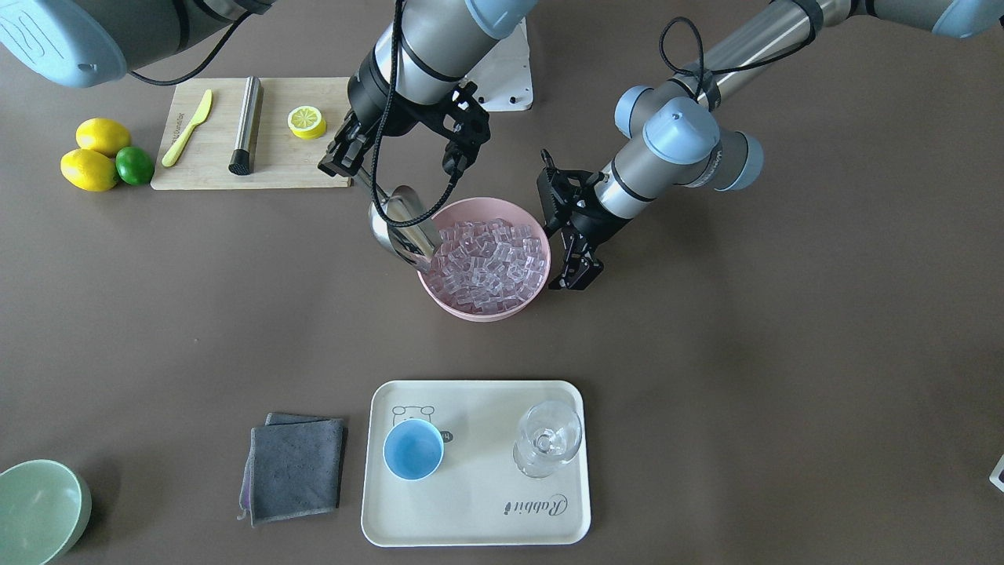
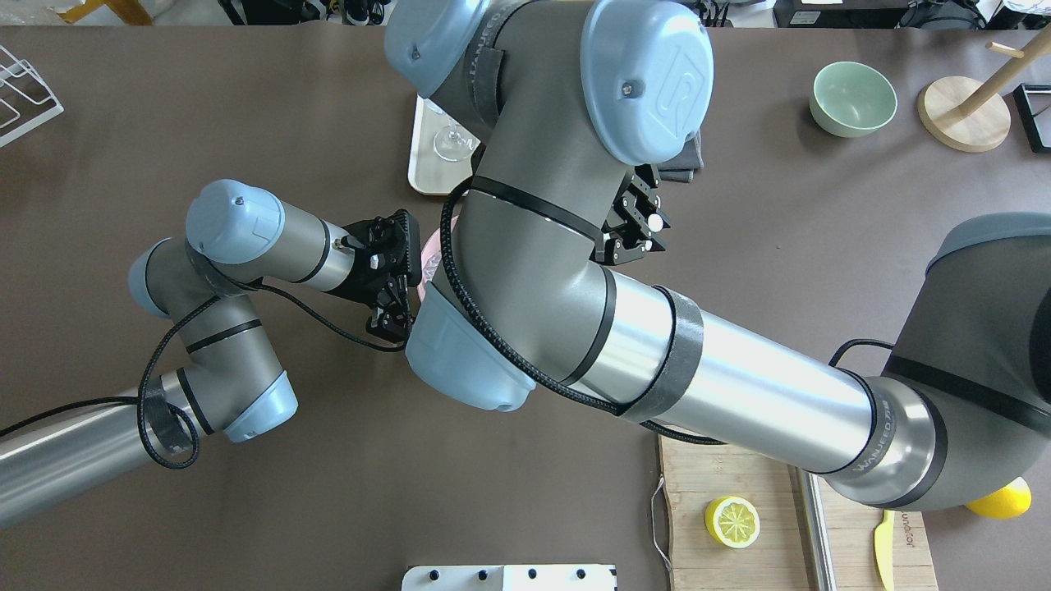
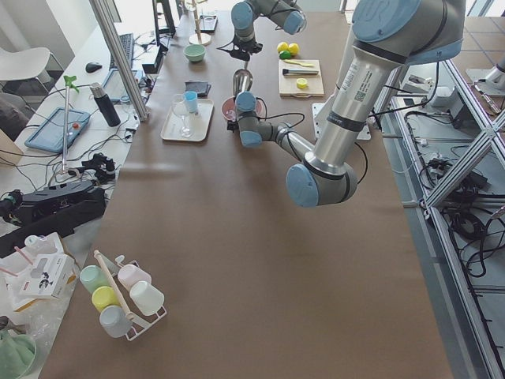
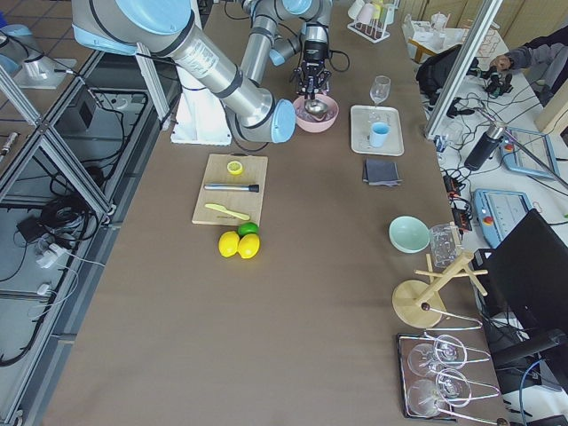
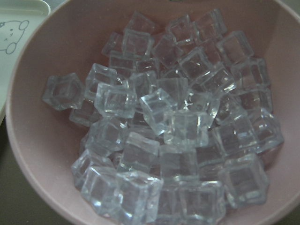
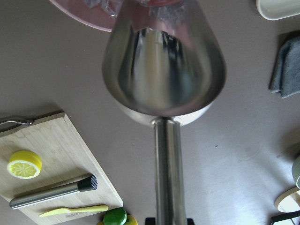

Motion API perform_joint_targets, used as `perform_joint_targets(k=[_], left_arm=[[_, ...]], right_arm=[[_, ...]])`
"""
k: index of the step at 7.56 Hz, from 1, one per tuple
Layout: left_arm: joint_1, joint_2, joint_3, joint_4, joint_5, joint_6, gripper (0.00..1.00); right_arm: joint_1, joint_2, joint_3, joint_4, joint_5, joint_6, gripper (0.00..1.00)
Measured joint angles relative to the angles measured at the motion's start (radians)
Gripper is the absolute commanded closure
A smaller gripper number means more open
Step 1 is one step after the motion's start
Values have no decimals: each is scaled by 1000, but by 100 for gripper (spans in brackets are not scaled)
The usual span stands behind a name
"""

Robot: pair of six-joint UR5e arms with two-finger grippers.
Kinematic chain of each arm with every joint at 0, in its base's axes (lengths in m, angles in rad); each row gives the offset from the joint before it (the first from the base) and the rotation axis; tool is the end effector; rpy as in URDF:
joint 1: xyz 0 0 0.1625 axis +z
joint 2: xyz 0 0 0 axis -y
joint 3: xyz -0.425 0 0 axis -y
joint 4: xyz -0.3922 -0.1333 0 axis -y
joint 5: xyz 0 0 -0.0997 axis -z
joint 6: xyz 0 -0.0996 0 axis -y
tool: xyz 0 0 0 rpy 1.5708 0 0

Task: Put ice in cup with scoop
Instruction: 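Carry the scoop over the bowl with the right gripper and dip it in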

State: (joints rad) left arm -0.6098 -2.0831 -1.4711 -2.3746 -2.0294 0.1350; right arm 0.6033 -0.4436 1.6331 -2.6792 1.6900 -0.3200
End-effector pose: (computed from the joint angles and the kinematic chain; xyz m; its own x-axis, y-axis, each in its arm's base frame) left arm 0.5112 -0.4660 0.3132 0.1333 0.9907 -0.0260 -0.3052 0.0660 0.9500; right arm -0.4558 -0.4615 0.0714 0.2690 -0.9592 0.0870 0.9538 0.2779 0.1142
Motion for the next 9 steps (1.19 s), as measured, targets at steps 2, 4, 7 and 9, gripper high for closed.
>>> perform_joint_targets(k=[2,4,7,9], left_arm=[[1,1,0,0,0,0,1],[1,2,-2,0,0,-1,1],[-1,6,-13,-7,-4,-1,1],[-1,10,-16,-18,-3,-1,1]], right_arm=[[-26,4,-50,22,-38,0,100],[-52,3,-68,35,-58,5,100],[-74,-2,-91,109,-66,21,100],[-81,-27,-83,187,-66,43,100]])
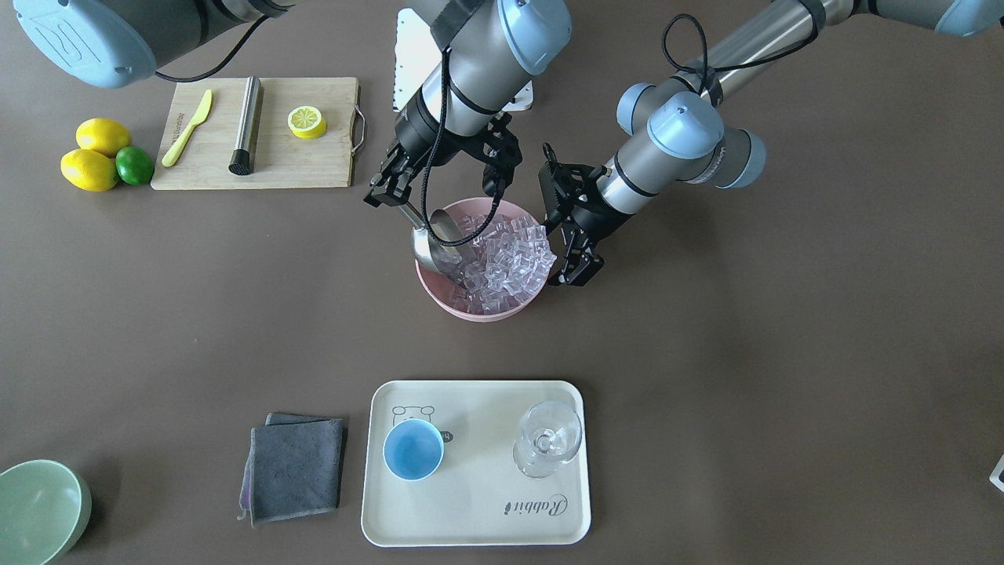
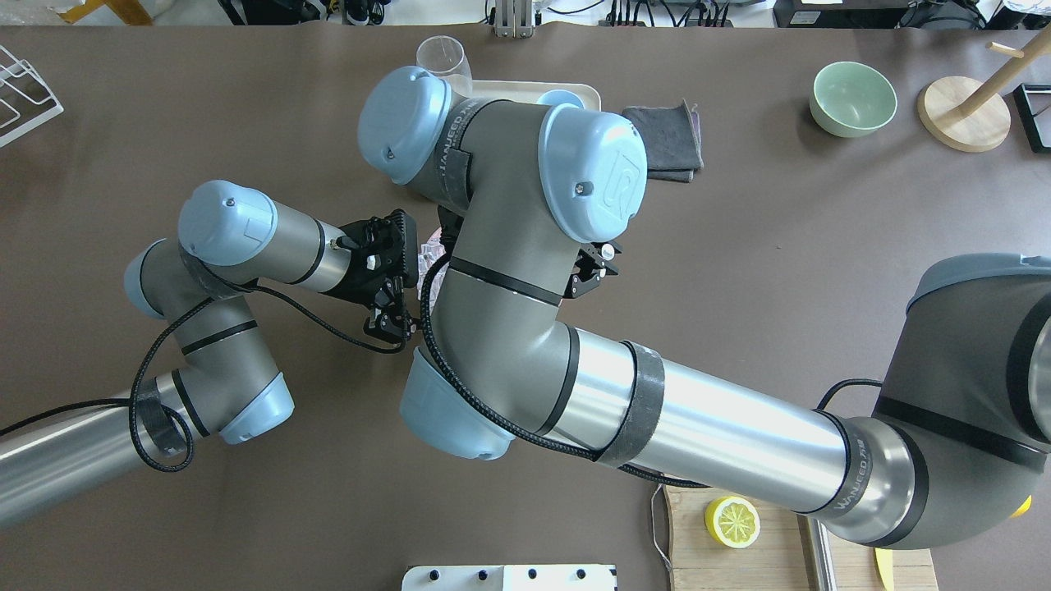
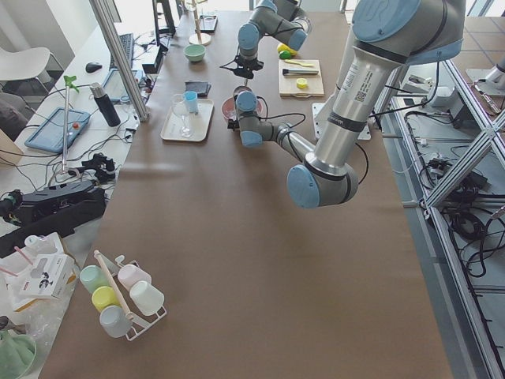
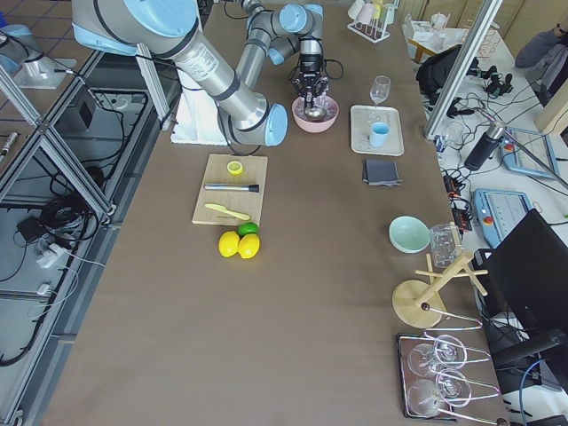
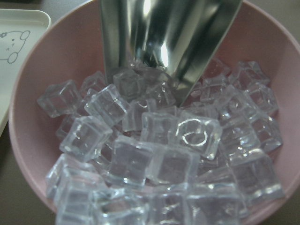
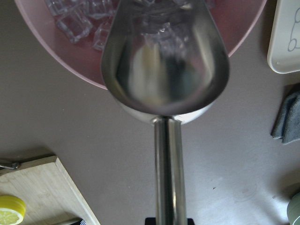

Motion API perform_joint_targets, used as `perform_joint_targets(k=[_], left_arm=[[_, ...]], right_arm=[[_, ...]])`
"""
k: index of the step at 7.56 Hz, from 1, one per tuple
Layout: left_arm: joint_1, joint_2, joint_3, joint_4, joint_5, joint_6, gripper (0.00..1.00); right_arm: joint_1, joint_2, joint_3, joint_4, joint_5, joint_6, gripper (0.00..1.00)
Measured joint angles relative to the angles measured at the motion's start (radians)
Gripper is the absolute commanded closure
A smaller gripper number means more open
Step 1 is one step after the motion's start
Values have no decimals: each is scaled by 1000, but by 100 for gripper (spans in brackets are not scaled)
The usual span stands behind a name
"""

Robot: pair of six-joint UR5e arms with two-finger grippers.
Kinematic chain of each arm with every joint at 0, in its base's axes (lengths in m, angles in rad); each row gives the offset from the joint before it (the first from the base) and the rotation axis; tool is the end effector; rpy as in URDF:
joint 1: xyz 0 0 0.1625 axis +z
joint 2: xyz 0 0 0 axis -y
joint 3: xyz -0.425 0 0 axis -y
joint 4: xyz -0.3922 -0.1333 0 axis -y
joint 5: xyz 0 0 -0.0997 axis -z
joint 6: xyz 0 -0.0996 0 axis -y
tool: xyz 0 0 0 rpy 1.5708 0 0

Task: Put ice in cup with scoop
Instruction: 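Carry the scoop over the bowl with the right gripper and dip it in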

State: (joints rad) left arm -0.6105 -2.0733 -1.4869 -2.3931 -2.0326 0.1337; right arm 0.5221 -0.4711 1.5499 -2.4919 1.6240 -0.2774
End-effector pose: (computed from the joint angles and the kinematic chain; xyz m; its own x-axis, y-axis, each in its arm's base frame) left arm 0.5059 -0.4625 0.3101 0.1310 0.9912 -0.0169 -0.2854 0.0541 0.9569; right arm -0.5239 -0.4491 0.0923 0.2376 -0.9713 0.0075 0.9577 0.2355 0.1654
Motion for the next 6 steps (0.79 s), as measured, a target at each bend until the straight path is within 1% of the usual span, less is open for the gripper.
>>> perform_joint_targets(k=[3,6], left_arm=[[0,0,2,-1,1,0,1],[0,0,3,0,2,0,1]], right_arm=[[-2,-120,75,171,-1,33,100],[-2,-291,215,333,6,39,100]])
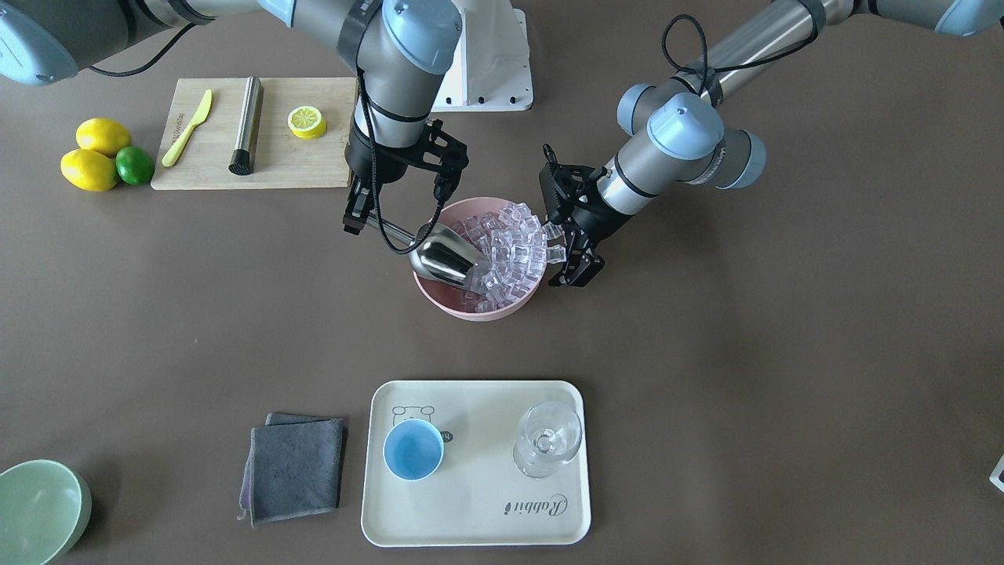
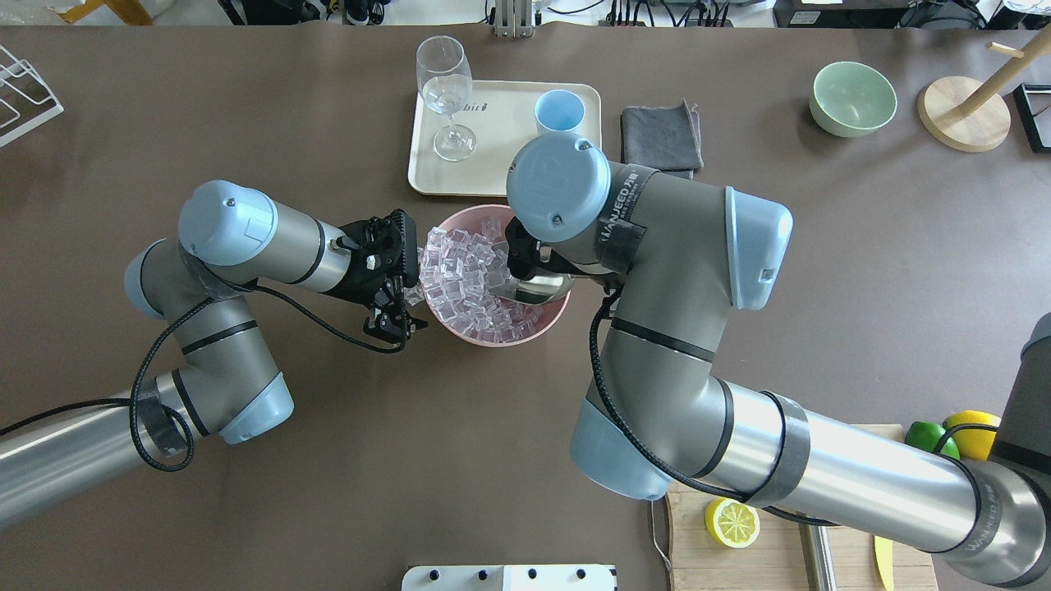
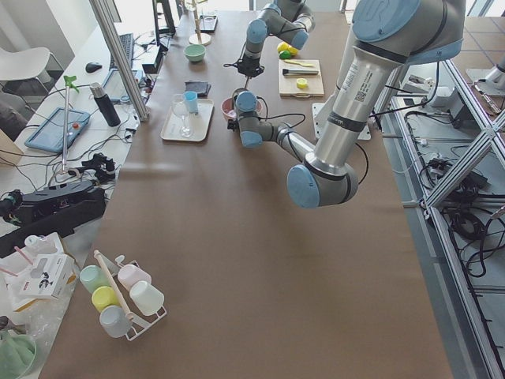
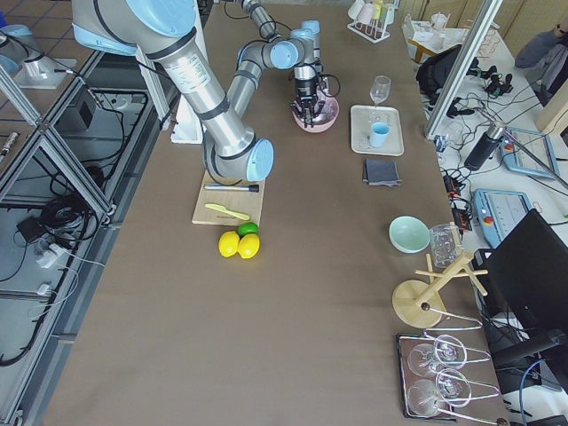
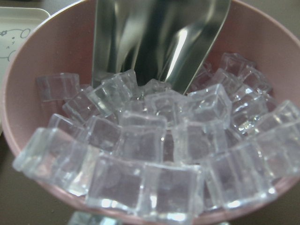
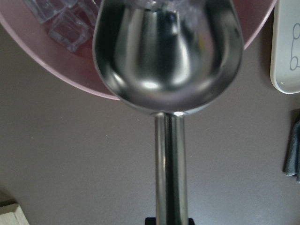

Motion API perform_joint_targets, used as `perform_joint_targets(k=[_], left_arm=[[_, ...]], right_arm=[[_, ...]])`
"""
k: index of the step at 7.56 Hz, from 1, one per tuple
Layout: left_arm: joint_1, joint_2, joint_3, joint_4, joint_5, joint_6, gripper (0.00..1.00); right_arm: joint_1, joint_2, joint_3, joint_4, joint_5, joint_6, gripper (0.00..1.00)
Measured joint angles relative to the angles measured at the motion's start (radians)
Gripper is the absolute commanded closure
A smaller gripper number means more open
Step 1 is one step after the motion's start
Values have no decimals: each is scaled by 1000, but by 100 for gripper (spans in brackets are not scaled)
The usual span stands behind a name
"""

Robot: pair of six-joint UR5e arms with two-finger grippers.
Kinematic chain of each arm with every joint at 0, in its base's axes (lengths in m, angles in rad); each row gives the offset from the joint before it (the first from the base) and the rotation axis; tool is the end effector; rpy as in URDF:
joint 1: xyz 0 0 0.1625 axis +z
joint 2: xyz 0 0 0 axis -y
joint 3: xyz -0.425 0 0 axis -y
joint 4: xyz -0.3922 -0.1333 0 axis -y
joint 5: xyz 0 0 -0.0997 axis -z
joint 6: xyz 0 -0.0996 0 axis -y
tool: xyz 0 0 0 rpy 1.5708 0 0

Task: Put ice in cup with scoop
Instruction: 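Carry the scoop over the bowl with the right gripper and dip it in, then scoop ice cubes with the right gripper while the left gripper holds the bowl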

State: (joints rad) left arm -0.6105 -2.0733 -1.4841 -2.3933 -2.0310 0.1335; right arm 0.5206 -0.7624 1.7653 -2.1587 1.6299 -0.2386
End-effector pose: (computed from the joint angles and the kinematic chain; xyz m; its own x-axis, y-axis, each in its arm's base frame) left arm 0.5064 -0.4630 0.3114 0.1326 0.9910 -0.0179 -0.2876 0.0557 0.9561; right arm -0.5002 -0.4337 0.1762 0.2748 -0.9606 -0.0428 0.8839 0.2348 0.4045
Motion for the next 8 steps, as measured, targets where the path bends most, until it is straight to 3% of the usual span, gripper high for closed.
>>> perform_joint_targets(k=[2,8], left_arm=[[0,1,1,0,0,0,1],[-1,2,2,3,0,0,1]], right_arm=[[1,-89,41,129,9,24,100],[1,-231,-4,498,82,162,100]])
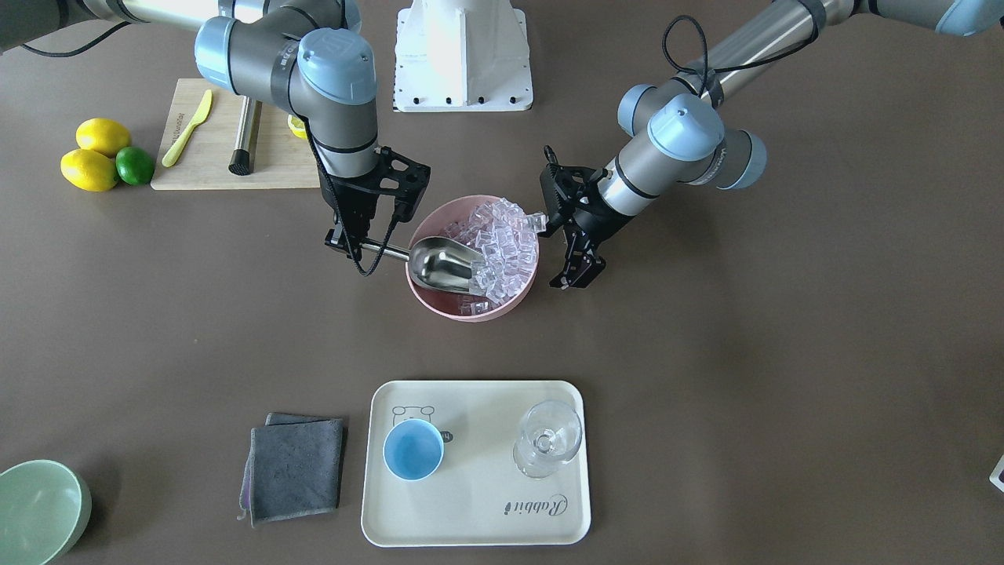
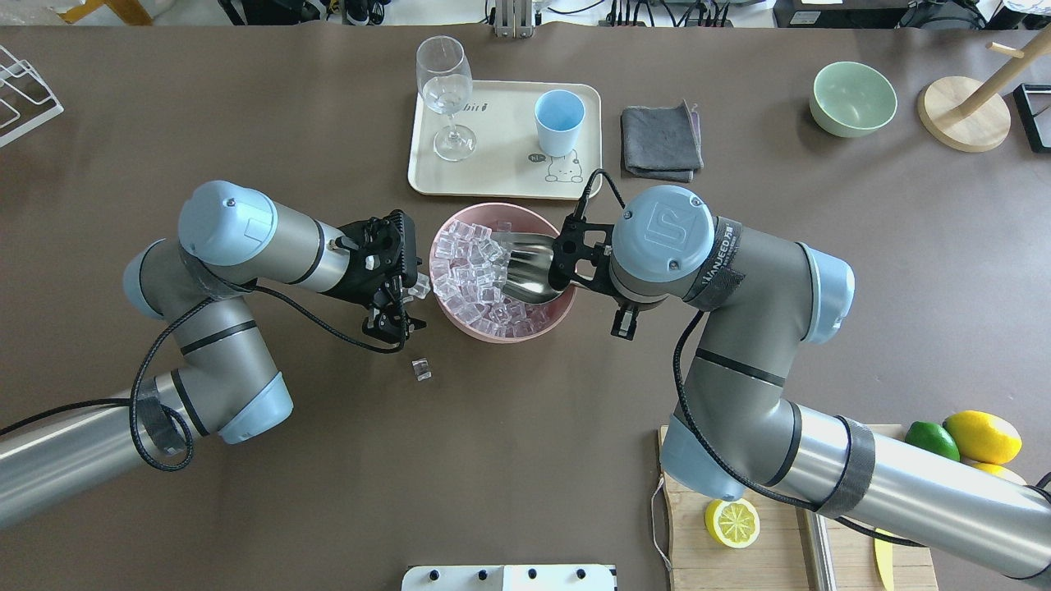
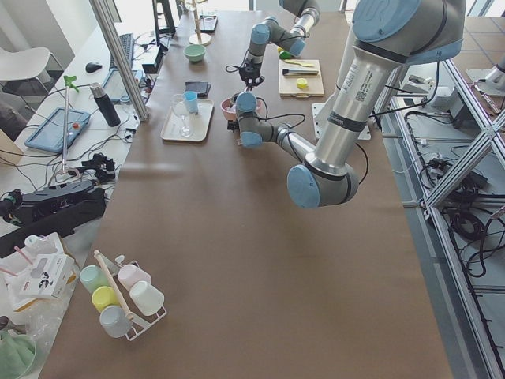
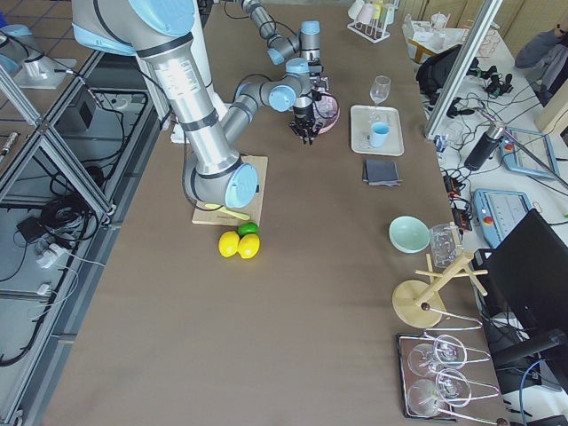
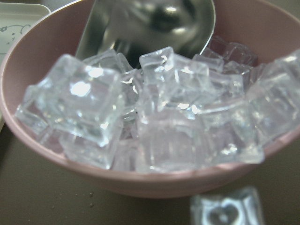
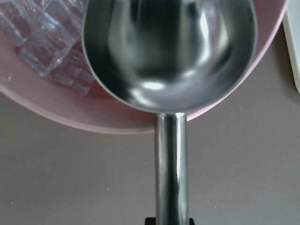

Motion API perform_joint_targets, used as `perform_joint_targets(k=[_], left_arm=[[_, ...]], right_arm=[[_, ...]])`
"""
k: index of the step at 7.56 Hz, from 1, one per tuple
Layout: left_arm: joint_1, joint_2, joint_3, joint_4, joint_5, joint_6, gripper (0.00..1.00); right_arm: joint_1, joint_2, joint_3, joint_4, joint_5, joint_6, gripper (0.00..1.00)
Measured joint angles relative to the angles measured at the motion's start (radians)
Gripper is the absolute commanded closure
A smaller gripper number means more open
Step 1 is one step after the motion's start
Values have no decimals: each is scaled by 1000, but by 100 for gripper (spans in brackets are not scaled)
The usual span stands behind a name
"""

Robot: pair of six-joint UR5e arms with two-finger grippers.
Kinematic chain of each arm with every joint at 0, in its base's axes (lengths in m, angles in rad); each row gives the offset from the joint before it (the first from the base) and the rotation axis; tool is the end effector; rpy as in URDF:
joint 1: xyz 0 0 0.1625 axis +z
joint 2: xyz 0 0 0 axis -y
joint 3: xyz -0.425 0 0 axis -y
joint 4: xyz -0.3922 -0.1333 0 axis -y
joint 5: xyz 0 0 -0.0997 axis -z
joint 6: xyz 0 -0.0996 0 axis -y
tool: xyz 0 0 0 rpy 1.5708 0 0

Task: Put ice in cup with scoop
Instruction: 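Scoop ice cubes with the right gripper while the left gripper holds the bowl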

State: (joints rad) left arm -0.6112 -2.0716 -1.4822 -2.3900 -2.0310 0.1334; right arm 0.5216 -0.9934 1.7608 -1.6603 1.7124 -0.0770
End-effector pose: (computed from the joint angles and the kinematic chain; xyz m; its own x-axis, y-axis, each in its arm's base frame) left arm 0.5064 -0.4636 0.3139 0.1334 0.9908 -0.0211 -0.2930 0.0598 0.9542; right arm -0.5074 -0.4291 0.2606 0.3634 -0.9296 0.0614 0.7054 0.3175 0.6338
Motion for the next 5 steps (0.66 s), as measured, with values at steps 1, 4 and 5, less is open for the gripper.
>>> perform_joint_targets(k=[1,4,5], left_arm=[[0,0,0,0,0,0,1],[-1,1,0,0,0,0,1],[-1,2,0,0,1,0,1]], right_arm=[[0,-6,0,26,13,20,100],[18,-10,13,42,87,43,100],[33,-12,19,44,116,53,100]])
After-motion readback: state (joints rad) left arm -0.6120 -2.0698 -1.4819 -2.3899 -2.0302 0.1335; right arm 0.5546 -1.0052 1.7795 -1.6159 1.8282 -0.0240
